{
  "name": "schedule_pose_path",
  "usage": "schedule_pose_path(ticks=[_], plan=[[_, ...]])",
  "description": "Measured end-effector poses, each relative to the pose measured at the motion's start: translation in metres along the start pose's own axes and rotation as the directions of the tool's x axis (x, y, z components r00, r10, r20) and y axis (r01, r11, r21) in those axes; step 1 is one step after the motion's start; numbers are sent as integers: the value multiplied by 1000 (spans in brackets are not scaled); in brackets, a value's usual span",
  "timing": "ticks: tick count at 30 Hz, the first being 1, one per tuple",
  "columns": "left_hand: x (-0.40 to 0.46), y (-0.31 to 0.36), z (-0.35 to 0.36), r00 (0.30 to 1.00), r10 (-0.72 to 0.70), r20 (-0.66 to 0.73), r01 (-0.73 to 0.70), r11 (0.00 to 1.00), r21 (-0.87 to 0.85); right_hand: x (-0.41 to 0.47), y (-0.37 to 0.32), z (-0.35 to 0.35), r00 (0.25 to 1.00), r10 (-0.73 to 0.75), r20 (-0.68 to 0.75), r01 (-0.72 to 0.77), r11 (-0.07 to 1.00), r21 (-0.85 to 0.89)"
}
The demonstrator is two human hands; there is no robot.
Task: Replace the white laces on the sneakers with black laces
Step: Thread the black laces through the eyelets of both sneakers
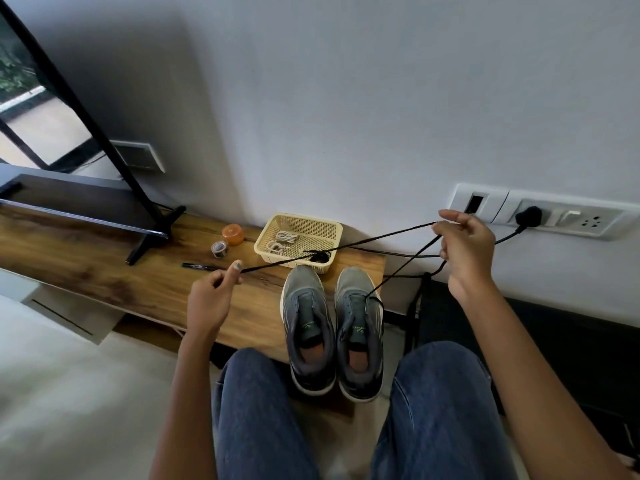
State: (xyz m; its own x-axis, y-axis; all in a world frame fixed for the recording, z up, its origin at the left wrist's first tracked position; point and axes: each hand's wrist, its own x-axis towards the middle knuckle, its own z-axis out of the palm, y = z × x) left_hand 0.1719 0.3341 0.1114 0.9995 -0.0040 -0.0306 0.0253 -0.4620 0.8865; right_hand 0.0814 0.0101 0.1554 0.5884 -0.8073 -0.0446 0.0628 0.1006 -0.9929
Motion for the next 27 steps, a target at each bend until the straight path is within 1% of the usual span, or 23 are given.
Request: schedule_pose_path(ticks=[2,4,6,8,9,10,11,13,14,15,16,17,19,21,22,23,24,25,27], plan=[[-3,-8,-7,994,-64,-91,66,998,20,-3,-5,-6,999,48,0,-48,996,77],[-7,-15,-13,981,-121,-149,120,993,-12,-6,-9,-11,997,75,14,-76,991,107],[-10,-20,-15,969,-150,-195,150,989,-15,-9,-8,-13,997,77,21,-79,992,96],[-16,-16,-12,971,-134,-197,135,991,-8,-13,-5,-14,998,54,36,-55,998,27],[-20,-11,-7,980,-114,-165,112,993,-23,-15,-3,-15,998,31,48,-29,998,-52],[-24,-3,0,990,-80,-117,76,996,-35,-17,2,-16,997,1,73,11,986,-168],[-29,4,8,998,-39,-55,37,999,-34,-19,6,-17,994,-28,106,60,950,-306],[-41,20,27,995,15,97,-12,999,-32,-26,17,-19,975,-79,209,188,799,-572],[-47,28,38,983,17,181,-6,998,-62,-32,21,-19,958,-114,265,263,725,-637],[-52,36,48,966,5,259,28,992,-122,-39,23,-18,938,-144,316,325,688,-649],[-57,44,59,946,-12,324,82,976,-203,-48,22,-17,920,-146,364,357,696,-623],[-62,52,69,926,-26,376,144,946,-290,-59,20,-18,900,-114,421,362,732,-577],[-71,64,86,894,-41,446,246,877,-412,-80,18,-19,825,24,565,324,798,-508],[-78,73,100,864,-33,502,294,843,-451,-92,21,-24,730,139,669,303,813,-498],[-81,77,105,851,-26,524,306,836,-456,-95,26,-27,699,153,699,320,807,-496],[-84,80,110,844,-23,535,311,834,-455,-97,31,-28,690,142,710,345,797,-495],[-86,82,113,842,-23,539,311,838,-449,-98,36,-28,707,112,698,361,792,-492],[-87,84,116,840,-28,542,311,843,-439,-99,41,-29,745,70,664,359,796,-487],[-89,85,120,833,-35,552,313,851,-420,-101,48,-31,826,2,564,309,834,-457]])
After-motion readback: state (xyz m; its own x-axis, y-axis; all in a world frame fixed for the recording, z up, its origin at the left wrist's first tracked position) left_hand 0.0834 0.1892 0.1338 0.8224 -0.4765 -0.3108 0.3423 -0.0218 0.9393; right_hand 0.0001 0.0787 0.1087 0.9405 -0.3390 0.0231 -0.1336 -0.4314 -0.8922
